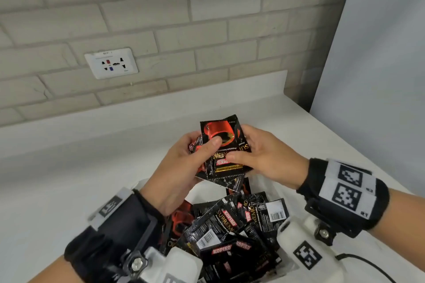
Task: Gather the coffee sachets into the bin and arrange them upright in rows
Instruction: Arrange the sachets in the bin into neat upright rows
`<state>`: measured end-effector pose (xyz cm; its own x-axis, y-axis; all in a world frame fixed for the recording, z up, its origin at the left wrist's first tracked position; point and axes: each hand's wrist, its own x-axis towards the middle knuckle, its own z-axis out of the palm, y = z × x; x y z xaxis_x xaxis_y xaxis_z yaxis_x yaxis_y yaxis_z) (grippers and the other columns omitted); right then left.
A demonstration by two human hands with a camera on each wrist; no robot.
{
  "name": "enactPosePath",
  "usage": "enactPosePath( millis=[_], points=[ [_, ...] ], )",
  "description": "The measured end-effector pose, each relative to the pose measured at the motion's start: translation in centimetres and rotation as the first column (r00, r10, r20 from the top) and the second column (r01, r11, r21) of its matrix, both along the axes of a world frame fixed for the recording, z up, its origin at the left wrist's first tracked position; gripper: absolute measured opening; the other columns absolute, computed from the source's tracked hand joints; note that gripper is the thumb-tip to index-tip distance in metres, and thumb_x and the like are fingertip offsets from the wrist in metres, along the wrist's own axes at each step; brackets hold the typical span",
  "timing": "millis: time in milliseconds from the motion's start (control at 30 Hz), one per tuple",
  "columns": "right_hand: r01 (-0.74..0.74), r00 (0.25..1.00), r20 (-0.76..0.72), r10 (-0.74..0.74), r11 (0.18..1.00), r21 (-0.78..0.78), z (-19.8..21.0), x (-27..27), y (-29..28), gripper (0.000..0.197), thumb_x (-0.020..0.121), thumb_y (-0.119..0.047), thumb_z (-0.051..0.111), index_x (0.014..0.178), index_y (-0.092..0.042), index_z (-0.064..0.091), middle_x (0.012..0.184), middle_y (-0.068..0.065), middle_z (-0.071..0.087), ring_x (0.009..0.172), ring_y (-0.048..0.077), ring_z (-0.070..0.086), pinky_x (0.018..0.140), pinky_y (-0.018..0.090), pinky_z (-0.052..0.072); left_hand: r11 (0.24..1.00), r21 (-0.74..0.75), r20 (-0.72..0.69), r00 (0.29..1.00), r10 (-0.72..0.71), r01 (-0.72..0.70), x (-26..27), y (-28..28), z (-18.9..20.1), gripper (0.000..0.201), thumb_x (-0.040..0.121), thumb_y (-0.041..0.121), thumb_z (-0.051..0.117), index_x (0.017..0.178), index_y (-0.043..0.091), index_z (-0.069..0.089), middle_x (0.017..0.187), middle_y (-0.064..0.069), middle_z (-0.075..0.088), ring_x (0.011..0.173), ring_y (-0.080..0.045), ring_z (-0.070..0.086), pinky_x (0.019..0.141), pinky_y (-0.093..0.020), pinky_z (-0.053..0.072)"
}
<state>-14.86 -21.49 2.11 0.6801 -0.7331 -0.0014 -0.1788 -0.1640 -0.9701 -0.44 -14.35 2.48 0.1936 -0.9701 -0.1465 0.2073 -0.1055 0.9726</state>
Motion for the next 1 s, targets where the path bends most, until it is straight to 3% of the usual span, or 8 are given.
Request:
enactPosePath(
  millis=[67,200,267,400,500,633,800,1000],
  points=[
    [-0.033,0.999,0.035,0.029,0.992,0.119,0.0,-0.5,0.2,0.035,0.089,-0.003,0.053,0.12,-0.019,0.045,0.119,0.009,0.058,0.104,0.028,0.062,0.081,0.05,0.054,1.0,0.007,-0.026,1.0,-0.015,0.015,0.2,0.5,-0.3,0.052,0.07,0.024,0.062,0.12,0.011,0.055,0.101,-0.01,0.071,0.077,-0.017,0.069,0.07,-0.031,0.059],
    [-0.094,0.996,0.031,0.09,0.974,0.208,-0.3,-0.8,0.5,0.038,0.091,-0.002,0.048,0.127,-0.013,0.04,0.122,0.014,0.054,0.106,0.031,0.06,0.083,0.049,0.053,1.0,-0.007,0.04,0.999,0.025,-0.025,0.2,1.2,-1.1,0.037,0.082,-0.001,0.06,0.113,0.018,0.057,0.104,-0.011,0.069,0.082,-0.02,0.068,0.071,-0.031,0.058],
    [-0.119,0.993,0.001,0.122,0.97,0.212,-0.5,-1.0,0.5,0.04,0.092,-0.004,0.047,0.13,-0.012,0.038,0.121,0.012,0.053,0.101,0.026,0.061,0.077,0.039,0.057,0.998,-0.035,0.069,0.997,0.048,-0.045,0.0,1.4,-1.4,0.038,0.08,-0.006,0.061,0.106,0.021,0.058,0.106,-0.012,0.068,0.085,-0.022,0.067,0.071,-0.029,0.058],
    [-0.058,0.998,0.039,0.051,0.974,0.22,-0.6,-1.5,0.8,0.034,0.089,-0.004,0.054,0.119,-0.017,0.048,0.099,0.003,0.057,0.072,0.01,0.065,0.054,0.02,0.055,0.992,-0.096,0.025,0.996,0.086,-0.083,-0.3,1.8,-1.8,0.045,0.069,-0.004,0.066,0.107,0.019,0.058,0.106,-0.012,0.068,0.084,-0.021,0.068,0.067,-0.027,0.059],
    [0.06,0.989,0.114,-0.09,0.967,0.246,-1.0,-1.9,0.7,0.038,0.081,0.001,0.062,0.114,-0.015,0.051,0.085,0.008,0.062,0.057,0.01,0.064,0.046,0.019,0.052,0.991,-0.097,-0.033,0.996,0.085,-0.087,-0.5,2.2,-2.0,0.056,0.057,0.006,0.069,0.11,0.019,0.057,0.099,-0.007,0.07,0.072,-0.017,0.07,0.061,-0.027,0.058],
    [0.135,0.982,0.104,-0.156,0.973,0.187,-1.1,-2.3,0.3,0.025,0.077,0.002,0.066,0.092,-0.014,0.054,0.074,0.007,0.065,0.053,0.009,0.062,0.044,0.017,0.049,0.996,-0.06,-0.055,0.996,0.065,-0.069,-0.5,2.6,-2.4,0.06,0.055,0.008,0.07,0.112,0.021,0.057,0.08,-0.003,0.073,0.061,-0.015,0.067,0.053,-0.026,0.056],
    [-0.025,0.998,-0.051,0.029,0.997,0.079,-0.4,-2.7,0.9,0.023,0.08,0.005,0.063,0.09,-0.016,0.056,0.073,-0.004,0.067,0.057,0.006,0.063,0.048,0.019,0.05,0.999,-0.031,-0.065,0.997,0.034,-0.037,-0.2,3.5,-2.9,0.06,0.055,0.01,0.07,0.112,0.023,0.058,0.085,-0.003,0.073,0.062,-0.018,0.068,0.054,-0.029,0.056],
    [-0.192,0.971,-0.144,0.193,0.981,0.019,-0.5,-2.5,2.5,0.033,0.081,0.0,0.064,0.096,-0.028,0.054,0.1,-0.01,0.062,0.092,0.015,0.065,0.082,0.029,0.054,0.998,-0.065,0.005,1.0,0.01,-0.01,0.0,5.2,-3.3,0.058,0.054,0.005,0.072,0.105,0.03,0.063,0.088,-0.004,0.075,0.069,-0.019,0.071,0.055,-0.026,0.056]
  ],
)
